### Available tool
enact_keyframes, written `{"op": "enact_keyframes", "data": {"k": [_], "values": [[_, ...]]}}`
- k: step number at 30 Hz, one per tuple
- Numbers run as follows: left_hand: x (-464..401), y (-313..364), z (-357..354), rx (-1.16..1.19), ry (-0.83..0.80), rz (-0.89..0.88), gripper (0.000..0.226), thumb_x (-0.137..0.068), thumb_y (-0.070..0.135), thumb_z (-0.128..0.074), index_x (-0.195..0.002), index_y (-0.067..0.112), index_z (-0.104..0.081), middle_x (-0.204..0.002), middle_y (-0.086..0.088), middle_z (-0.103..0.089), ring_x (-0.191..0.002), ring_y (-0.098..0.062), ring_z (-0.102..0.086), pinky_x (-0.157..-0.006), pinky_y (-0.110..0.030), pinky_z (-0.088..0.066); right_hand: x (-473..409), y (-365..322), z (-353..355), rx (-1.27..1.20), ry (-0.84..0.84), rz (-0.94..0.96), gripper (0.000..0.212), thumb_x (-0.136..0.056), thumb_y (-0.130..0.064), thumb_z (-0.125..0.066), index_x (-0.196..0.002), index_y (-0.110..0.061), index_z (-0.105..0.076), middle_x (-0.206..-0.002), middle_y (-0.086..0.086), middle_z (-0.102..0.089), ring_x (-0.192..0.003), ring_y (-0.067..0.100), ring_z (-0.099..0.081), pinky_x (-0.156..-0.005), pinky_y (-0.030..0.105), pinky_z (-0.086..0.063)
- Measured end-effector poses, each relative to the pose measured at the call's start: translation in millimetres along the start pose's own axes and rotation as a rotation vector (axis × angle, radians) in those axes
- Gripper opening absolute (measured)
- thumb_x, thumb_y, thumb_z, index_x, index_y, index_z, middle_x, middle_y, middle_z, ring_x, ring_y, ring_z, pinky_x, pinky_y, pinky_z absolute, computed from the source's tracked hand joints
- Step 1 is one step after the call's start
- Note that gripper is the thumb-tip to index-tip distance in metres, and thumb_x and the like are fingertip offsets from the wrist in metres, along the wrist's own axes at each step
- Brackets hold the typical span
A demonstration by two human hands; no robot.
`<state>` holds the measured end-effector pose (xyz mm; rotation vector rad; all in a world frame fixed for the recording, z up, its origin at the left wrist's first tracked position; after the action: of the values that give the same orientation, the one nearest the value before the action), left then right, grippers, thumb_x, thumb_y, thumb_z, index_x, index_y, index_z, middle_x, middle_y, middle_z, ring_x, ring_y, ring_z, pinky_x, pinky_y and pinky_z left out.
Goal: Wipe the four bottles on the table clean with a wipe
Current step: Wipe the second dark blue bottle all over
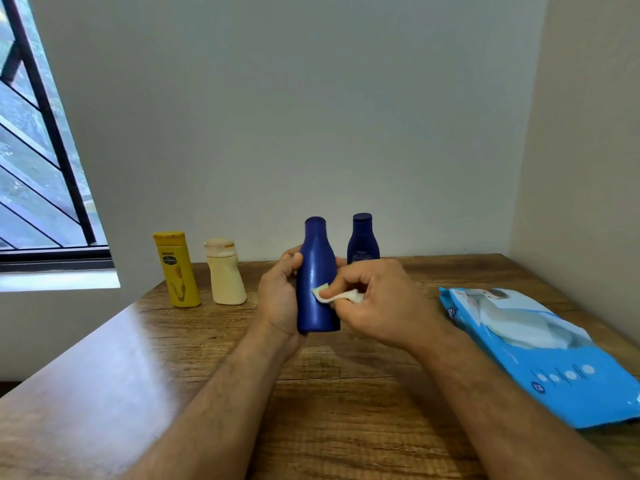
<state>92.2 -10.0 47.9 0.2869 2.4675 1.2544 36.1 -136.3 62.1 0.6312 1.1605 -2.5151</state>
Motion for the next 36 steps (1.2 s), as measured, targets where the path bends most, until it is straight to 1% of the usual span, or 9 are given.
{"op": "enact_keyframes", "data": {"k": [2, 5, 10, 15, 18, 22, 25, 29, 36], "values": [[-1, 1, 0, 0.020, 0.012, 0.019, 0.037, -0.101, 0.024, -0.039, -0.126, 0.003, -0.058, -0.097, -0.019, -0.073, -0.081, -0.028, -0.072, -0.073, -0.039, -0.059, 0, 1, -1, 0.029, 0.007, 0.013, 0.010, -0.084, -0.017, -0.074, -0.089, -0.026, -0.077, -0.095, -0.016, -0.069, -0.089, -0.001, -0.065, -0.072, 0.012, -0.052], [3, -3, -3, -0.070, -0.025, 0.068, 0.037, -0.100, 0.023, -0.039, -0.125, 0.004, -0.059, -0.093, -0.015, -0.071, -0.075, -0.024, -0.069, -0.068, -0.037, -0.057, -2, 2, 7, 0.123, 0.231, 0.008, 0.015, -0.086, -0.018, -0.070, -0.092, -0.030, -0.076, -0.085, -0.014, -0.067, -0.073, 0.004, -0.062, -0.060, 0.014, -0.051], [8, -10, -8, -0.147, -0.009, 0.126, 0.034, -0.097, 0.025, -0.048, -0.119, 0.004, -0.063, -0.090, -0.013, -0.072, -0.073, -0.025, -0.067, -0.070, -0.037, -0.054, -5, 6, 17, 0.043, 0.444, -0.035, 0.017, -0.087, -0.018, -0.070, -0.094, -0.031, -0.077, -0.092, -0.008, -0.068, -0.082, 0.004, -0.061, -0.067, 0.013, -0.049], [1, -1, 0, 0.002, 0.160, 0.090, 0.038, -0.097, 0.030, -0.051, -0.123, 0.003, -0.060, -0.090, -0.014, -0.071, -0.074, -0.025, -0.067, -0.067, -0.036, -0.056, -2, 1, 4, -0.046, 0.138, -0.047, 0.011, -0.084, -0.017, -0.075, -0.087, -0.027, -0.079, -0.081, -0.013, -0.071, -0.068, -0.001, -0.062, -0.055, 0.009, -0.044], [-4, 4, 8, 0.077, 0.258, 0.066, 0.043, -0.099, 0.033, -0.050, -0.127, 0.002, -0.057, -0.102, -0.020, -0.066, -0.079, -0.029, -0.064, -0.071, -0.039, -0.055, 0, -2, -2, -0.028, 0.005, 0.007, 0.008, -0.083, -0.016, -0.076, -0.084, -0.023, -0.080, -0.076, -0.015, -0.071, -0.064, 0.000, -0.061, -0.054, 0.010, -0.044], [-1, 1, 3, 0.032, 0.221, 0.085, 0.038, -0.101, 0.032, -0.048, -0.123, 0.003, -0.059, -0.096, -0.018, -0.072, -0.078, -0.028, -0.069, -0.074, -0.041, -0.058, 1, -1, 2, -0.032, 0.019, 0.027, 0.011, -0.082, -0.012, -0.076, -0.083, -0.022, -0.080, -0.076, -0.011, -0.072, -0.064, 0.004, -0.063, -0.055, 0.012, -0.046], [5, -3, -4, -0.105, 0.088, 0.123, 0.031, -0.101, 0.028, -0.048, -0.117, 0.005, -0.063, -0.087, -0.012, -0.076, -0.072, -0.022, -0.072, -0.065, -0.034, -0.060, -1, 3, 7, 0.011, 0.206, -0.015, 0.014, -0.084, -0.014, -0.073, -0.085, -0.027, -0.078, -0.078, -0.012, -0.069, -0.065, 0.004, -0.062, -0.053, 0.012, -0.045], [7, -6, -6, -0.220, 0.068, 0.137, 0.026, -0.100, 0.028, -0.051, -0.112, 0.010, -0.066, -0.088, -0.009, -0.077, -0.077, -0.023, -0.070, -0.073, -0.038, -0.057, -3, 1, 12, -0.004, 0.388, -0.047, 0.012, -0.089, -0.018, -0.071, -0.095, -0.027, -0.076, -0.093, -0.010, -0.065, -0.079, -0.003, -0.061, -0.057, 0.006, -0.046], [-12, 2, 15, 0.044, 0.320, 0.028, 0.036, -0.104, 0.028, -0.044, -0.132, 0.009, -0.055, -0.089, -0.016, -0.073, -0.065, -0.023, -0.070, -0.055, -0.033, -0.057, 2, -5, -4, 0.088, 0.040, 0.082, 0.020, -0.086, -0.015, -0.073, -0.098, -0.029, -0.078, -0.090, -0.019, -0.069, -0.078, 0.003, -0.063, -0.064, 0.011, -0.049]]}}
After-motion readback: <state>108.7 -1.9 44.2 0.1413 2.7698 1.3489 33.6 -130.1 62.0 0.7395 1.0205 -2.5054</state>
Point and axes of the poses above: each hand's wrist, its own x-axis away from the middle knuckle, its own z-axis out of the back of the hand, y = z × x, the point moved 2 cm from there along -x, towards the middle knuckle
